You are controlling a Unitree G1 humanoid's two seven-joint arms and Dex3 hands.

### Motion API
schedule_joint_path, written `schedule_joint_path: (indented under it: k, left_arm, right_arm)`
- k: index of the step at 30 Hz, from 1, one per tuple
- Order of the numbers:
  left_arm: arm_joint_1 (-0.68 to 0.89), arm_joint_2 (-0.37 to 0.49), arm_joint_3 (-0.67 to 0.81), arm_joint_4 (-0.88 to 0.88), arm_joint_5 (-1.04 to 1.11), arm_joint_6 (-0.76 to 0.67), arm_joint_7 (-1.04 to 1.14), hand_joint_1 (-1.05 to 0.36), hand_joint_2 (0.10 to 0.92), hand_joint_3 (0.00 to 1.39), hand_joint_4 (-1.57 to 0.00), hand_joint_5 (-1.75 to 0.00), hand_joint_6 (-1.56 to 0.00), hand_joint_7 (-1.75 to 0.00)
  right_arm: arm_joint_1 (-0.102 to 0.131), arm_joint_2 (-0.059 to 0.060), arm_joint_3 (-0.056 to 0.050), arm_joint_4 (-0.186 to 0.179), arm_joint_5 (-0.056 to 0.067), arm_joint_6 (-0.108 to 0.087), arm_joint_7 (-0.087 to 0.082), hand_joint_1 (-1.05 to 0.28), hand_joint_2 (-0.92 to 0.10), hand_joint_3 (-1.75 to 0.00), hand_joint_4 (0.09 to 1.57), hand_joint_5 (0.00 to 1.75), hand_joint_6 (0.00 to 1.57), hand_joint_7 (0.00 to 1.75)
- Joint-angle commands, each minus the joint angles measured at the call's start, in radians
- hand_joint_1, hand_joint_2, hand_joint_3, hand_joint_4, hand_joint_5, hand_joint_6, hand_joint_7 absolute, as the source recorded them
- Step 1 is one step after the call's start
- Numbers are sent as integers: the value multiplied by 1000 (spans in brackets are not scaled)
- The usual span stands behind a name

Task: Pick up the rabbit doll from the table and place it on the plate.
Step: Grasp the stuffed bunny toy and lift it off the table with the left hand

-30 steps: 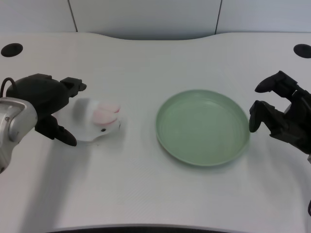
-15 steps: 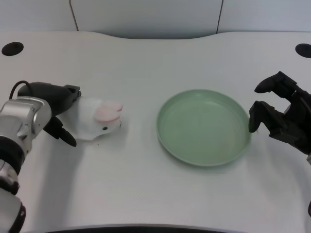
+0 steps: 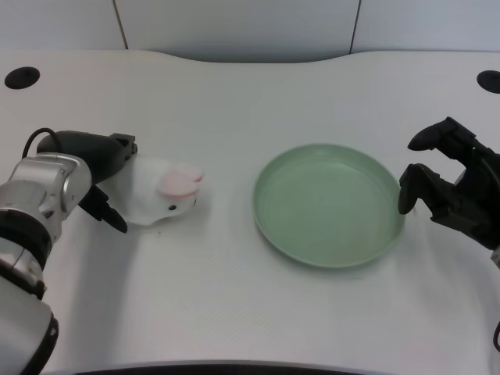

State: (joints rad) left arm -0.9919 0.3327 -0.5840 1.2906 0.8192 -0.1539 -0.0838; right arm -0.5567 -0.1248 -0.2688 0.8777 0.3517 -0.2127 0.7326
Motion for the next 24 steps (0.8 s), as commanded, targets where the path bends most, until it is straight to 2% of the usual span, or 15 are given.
schedule_joint_path:
  k: [1, 3, 5, 7, 8, 10, 12, 14, 16, 18, 20, 24]
  left_arm:
    - [-28, 11, -10, 13, -6, -9, -27, -838, 734, 2, 1, -469, 1, -581]
    - [-31, 11, -15, 12, -5, -9, -23, -846, 733, 2, 1, -451, 1, -581]
    - [-33, 13, -38, 8, 16, -3, 9, -874, 749, 8, 1, -407, 1, -555]
    - [-37, 15, -61, 3, 35, 4, 32, -902, 771, 12, 1, -352, 1, -501]
    - [-40, 16, -75, -2, 49, 9, 48, -924, 796, 15, 1, -315, 1, -420]
    - [-43, 17, -93, -6, 63, 15, 70, -946, 809, 15, 1, -304, 1, -369]
    - [-50, 21, -114, -16, 81, 8, 84, -956, 830, 15, 1, -248, 1, -294]
    - [-56, 25, -116, -29, 80, -11, 84, -958, 833, 11, 1, -225, 1, -253]
    - [-59, 26, -115, -39, 76, -21, 78, -957, 833, 8, 1, -225, 1, -242]
    - [-61, 19, -112, -43, 69, -28, 61, -949, 838, 4, 1, -278, 1, -321]
    - [-62, 12, -111, -41, 65, -33, 52, -945, 837, 2, 1, -291, 1, -348]
    - [-59, -2, -104, -33, 52, -48, 35, -939, 831, 1, 1, -304, 1, -366]
  right_arm:
    - [-7, -5, -8, 14, 11, -2, 1, -386, -514, -872, 799, 1746, 541, 1653]
    - [-8, -3, -10, 17, 14, -1, 3, -382, -515, -871, 800, 1746, 539, 1650]
    - [-10, -1, -13, 28, 16, -10, 10, -372, -520, -872, 796, 1746, 533, 1646]
    - [-11, 0, -12, 30, 14, -17, 9, -370, -523, -872, 800, 1746, 533, 1646]
    - [-11, 0, -12, 31, 15, -18, 10, -379, -520, -870, 803, 1746, 538, 1647]
    - [-11, 1, -13, 32, 17, -18, 12, -381, -521, -871, 803, 1746, 541, 1647]
    - [-10, 0, -8, 28, 7, -23, 0, -391, -518, -870, 799, 1746, 545, 1644]
    - [-9, 0, -7, 23, 8, -15, -2, -396, -519, -870, 792, 1746, 548, 1642]
    - [-8, 0, -7, 17, 12, -6, -2, -395, -519, -870, 787, 1746, 549, 1641]
    - [-6, -1, -7, 13, 14, -5, 4, -395, -522, -871, 777, 1746, 544, 1636]
    - [-3, -1, -6, 10, 12, -6, 2, -392, -524, -872, 777, 1746, 543, 1635]
    - [-1, 3, -10, 12, 17, -7, 2, -374, -511, -876, 790, 1746, 545, 1636]
